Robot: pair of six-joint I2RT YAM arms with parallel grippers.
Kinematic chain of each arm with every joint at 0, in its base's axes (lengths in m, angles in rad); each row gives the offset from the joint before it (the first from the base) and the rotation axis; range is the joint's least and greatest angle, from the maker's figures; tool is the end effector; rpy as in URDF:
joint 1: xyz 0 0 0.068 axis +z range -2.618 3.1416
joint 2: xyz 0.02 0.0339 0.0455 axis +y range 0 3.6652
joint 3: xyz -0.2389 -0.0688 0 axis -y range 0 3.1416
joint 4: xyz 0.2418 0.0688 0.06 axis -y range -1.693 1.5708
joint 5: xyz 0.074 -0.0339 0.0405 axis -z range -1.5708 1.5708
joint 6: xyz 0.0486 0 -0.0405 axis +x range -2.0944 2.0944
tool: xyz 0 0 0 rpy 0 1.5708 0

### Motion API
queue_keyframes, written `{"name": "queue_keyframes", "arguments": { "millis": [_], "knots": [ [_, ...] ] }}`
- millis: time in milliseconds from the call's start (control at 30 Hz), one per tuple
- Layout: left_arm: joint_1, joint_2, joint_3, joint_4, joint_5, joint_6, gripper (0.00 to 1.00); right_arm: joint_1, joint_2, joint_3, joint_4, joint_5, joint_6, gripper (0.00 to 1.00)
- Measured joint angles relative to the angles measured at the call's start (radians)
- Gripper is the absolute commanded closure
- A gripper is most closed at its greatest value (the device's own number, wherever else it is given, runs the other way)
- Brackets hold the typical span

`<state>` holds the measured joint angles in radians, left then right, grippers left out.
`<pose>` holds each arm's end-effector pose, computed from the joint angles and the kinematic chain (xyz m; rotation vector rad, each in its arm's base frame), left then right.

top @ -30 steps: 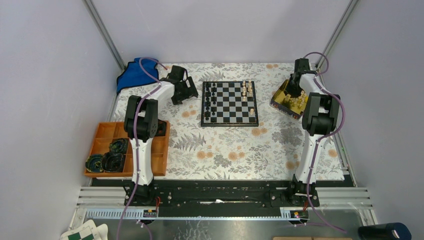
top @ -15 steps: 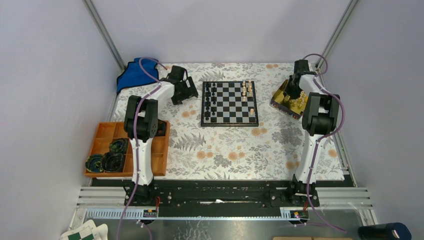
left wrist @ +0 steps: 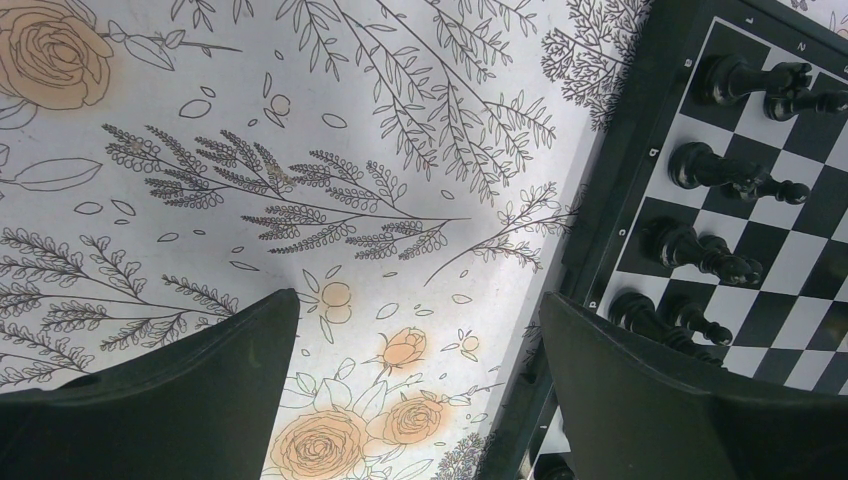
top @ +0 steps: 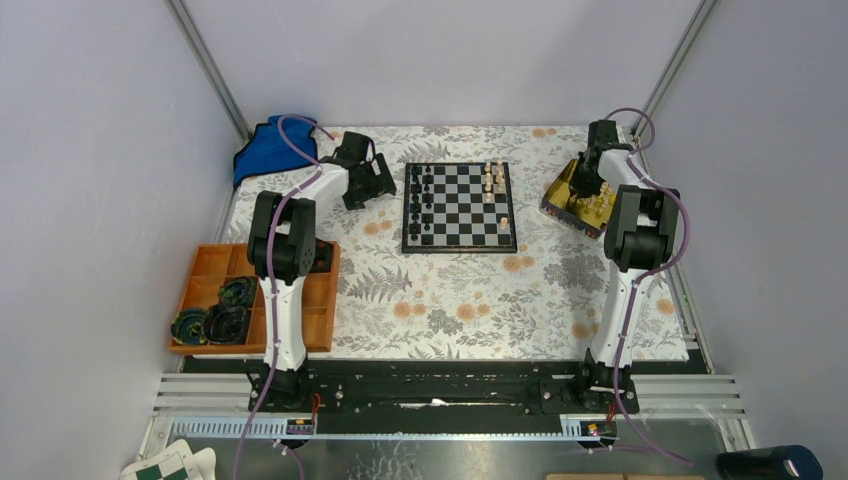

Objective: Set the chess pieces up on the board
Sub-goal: Pick up the chess piece from the storage box.

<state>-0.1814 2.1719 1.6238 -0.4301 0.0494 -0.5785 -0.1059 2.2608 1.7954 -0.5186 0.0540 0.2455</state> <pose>0.4532 -0.0856 0.1341 -0.4911 2.5398 -0.3522 0.4799 -0.0537 0.1408 0.4667 2.5097 -0.0150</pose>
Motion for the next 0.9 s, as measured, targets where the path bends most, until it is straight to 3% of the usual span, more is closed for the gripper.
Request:
{"name": "queue_keyframes", "arguments": {
  "millis": [567, 900],
  "knots": [
    [0.0, -0.029, -0.047, 0.026, -0.001, 0.0, 0.01, 0.042, -0.115, -0.002, -0.018, 0.013, -0.02, 1.0],
    [-0.014, -0.034, -0.053, 0.024, -0.005, 0.0, 0.01, 0.224, -0.196, 0.013, -0.034, 0.018, -0.041, 1.0]
  ]
}}
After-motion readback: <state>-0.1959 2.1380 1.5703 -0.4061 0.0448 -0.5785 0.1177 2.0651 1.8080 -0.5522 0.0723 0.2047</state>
